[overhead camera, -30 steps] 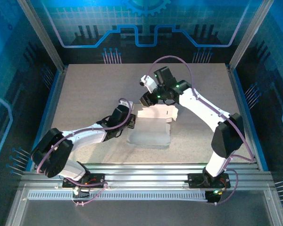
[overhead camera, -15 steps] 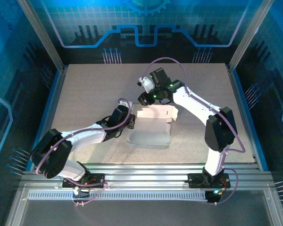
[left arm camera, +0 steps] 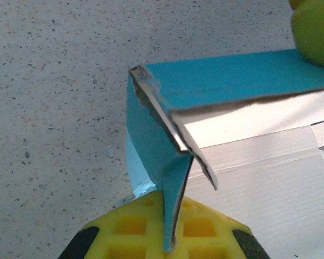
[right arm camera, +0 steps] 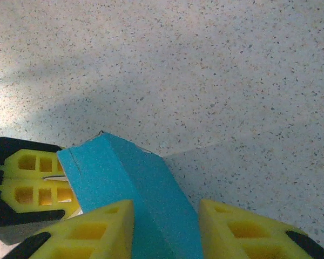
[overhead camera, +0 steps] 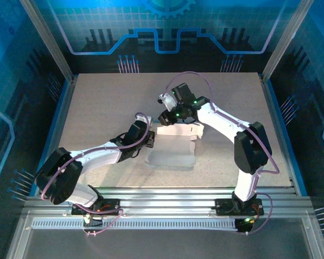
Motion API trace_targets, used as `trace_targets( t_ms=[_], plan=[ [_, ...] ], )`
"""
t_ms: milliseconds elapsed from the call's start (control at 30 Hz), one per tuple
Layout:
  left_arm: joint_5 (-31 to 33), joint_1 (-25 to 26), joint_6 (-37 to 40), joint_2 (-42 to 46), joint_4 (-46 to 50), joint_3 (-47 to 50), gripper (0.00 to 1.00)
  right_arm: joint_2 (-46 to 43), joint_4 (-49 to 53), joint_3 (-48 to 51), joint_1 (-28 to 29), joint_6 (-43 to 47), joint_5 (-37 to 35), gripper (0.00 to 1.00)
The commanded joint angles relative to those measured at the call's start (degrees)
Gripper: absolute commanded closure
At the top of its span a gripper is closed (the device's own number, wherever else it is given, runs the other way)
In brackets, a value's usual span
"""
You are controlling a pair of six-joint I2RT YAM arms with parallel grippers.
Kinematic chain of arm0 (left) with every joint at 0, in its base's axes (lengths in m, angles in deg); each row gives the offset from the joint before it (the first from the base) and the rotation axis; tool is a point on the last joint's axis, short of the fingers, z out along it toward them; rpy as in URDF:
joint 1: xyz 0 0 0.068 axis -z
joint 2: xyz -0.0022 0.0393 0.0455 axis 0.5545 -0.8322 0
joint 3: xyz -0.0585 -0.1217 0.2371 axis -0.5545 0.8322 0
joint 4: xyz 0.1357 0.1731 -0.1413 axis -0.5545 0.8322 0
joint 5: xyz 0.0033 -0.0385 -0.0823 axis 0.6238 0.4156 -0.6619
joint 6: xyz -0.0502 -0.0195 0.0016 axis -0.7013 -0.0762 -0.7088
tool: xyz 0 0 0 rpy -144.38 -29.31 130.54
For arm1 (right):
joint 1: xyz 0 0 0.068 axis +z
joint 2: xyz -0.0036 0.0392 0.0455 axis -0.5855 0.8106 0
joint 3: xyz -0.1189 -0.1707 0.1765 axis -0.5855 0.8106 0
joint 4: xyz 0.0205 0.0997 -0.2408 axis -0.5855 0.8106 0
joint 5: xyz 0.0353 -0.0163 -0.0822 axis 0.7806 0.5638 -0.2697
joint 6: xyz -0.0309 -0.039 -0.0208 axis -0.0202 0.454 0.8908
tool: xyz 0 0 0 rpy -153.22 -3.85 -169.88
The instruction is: Fold the paper box
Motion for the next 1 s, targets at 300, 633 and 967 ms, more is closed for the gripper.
trace_targets(
  t_ms=[300,633,967],
  plan=[
    [-3.2,0.7,-1.3,-2.1,18.3,2.3,1.00,-1.5,-5.1,5.1,0.6,1.1,-3.8,0.60],
    [-4.9,0.5,-1.8,0.8,20.1,0.7,0.86,-2.4,-7.6,7.5,0.7,1.3,-4.2,0.59],
    [-7.4,0.3,-2.0,3.7,20.6,-0.3,0.81,-2.8,-8.1,8.8,0.8,1.7,-4.1,0.59]
  ],
)
